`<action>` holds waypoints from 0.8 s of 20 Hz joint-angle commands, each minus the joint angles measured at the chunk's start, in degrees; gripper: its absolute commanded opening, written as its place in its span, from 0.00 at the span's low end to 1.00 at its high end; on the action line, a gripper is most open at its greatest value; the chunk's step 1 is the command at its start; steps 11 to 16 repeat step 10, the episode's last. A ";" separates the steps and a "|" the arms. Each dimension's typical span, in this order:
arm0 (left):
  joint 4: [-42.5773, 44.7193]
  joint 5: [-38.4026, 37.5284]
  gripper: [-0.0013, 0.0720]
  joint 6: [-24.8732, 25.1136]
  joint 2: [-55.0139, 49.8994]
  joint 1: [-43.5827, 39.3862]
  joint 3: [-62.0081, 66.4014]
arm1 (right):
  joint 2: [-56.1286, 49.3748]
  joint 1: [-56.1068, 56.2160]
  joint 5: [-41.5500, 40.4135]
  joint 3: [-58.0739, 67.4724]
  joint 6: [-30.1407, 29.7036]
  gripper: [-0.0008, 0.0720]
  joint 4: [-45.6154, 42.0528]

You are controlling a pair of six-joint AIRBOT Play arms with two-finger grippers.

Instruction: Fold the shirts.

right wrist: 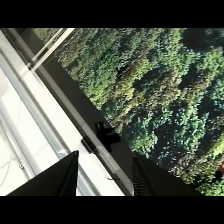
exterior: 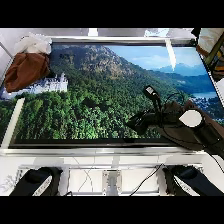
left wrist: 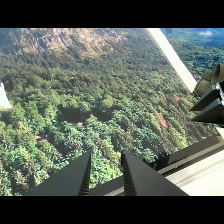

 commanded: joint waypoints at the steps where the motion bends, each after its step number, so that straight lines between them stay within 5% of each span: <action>1: 0.20 0.81 0.30 0.02 0.26 0.02 -0.02 | 0.00 0.13 -0.42 0.00 0.02 0.53 0.00; 16: -0.04 0.79 0.30 0.02 0.26 0.02 -0.04 | 0.00 0.17 1.14 0.00 0.42 0.53 -0.07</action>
